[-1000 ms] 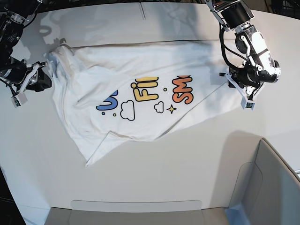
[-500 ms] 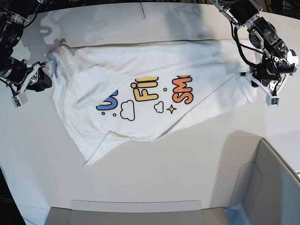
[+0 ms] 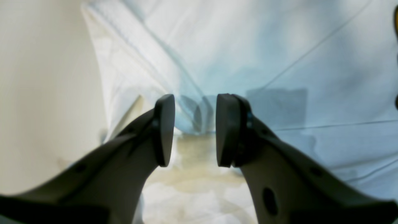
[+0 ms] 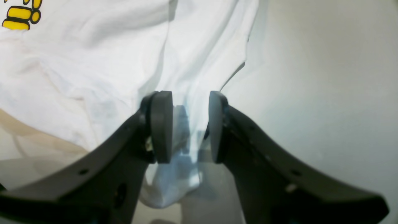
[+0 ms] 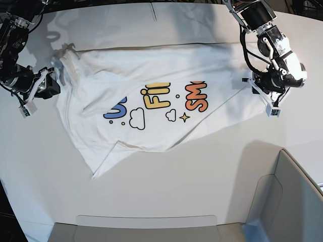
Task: Layout the t-shirt on the table in an organized manner, then fold the t-shirt properly
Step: 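Release the shirt edge with the left gripper and regrasp it nearby, then reach the right gripper to the shirt hem corner and grasp it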
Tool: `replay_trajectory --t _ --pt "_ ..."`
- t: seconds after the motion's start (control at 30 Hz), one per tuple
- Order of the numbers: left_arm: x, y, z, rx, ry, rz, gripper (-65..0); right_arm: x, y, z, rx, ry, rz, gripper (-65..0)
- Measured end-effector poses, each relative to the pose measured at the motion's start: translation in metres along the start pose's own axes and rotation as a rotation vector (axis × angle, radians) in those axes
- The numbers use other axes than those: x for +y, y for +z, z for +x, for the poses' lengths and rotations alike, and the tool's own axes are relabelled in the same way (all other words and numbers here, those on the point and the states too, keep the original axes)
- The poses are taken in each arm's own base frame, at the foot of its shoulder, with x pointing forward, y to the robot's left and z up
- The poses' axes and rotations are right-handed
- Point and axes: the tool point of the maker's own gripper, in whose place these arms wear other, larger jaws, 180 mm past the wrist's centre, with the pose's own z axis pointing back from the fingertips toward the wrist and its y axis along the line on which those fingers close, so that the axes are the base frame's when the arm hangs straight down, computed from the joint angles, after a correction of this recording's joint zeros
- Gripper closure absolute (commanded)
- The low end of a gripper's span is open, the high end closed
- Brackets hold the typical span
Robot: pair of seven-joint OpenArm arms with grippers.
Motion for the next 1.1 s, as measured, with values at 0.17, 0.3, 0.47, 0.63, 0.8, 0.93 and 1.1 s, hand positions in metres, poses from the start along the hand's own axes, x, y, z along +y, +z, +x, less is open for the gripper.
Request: replay_trajectory --t 0.17,0.3,0.47,0.63,0.8,0.93,1.1 --pt "0.021 0.004 -0.008 -0.010 0.083 0.024 -23.0 -0.002 0.001 0.000 0.003 0.003 -0.004 -18.8" --pt "0.032 0.008 -0.008 -0.009 0.098 0.051 -23.0 0.000 0.000 0.000 0.000 0.001 -0.001 -18.8" --pt "0.019 -0.001 -0.009 0.000 0.107 0.006 -23.0 0.000 0.000 0.002 -0.005 0.000 0.000 -18.8" --pt "0.019 -0.006 -0.015 0.022 0.113 -0.003 -23.0 -0.001 0.000 0.002 -0.005 0.000 -0.001 -18.8" --pt "0.019 -0.006 -0.014 0.021 0.113 -0.003 -21.0 -0.001 0.000 0.003 -0.007 0.001 -0.001 -18.7" --pt "0.019 -0.006 -0.014 0.019 0.114 -0.004 -7.5 -0.001 0.000 0.003 -0.007 0.002 -0.002 -16.1" --pt "0.021 -0.002 0.005 -0.013 0.113 0.001 0.0 -0.004 0.002 0.021 -0.047 0.016 -0.009 -12.1"
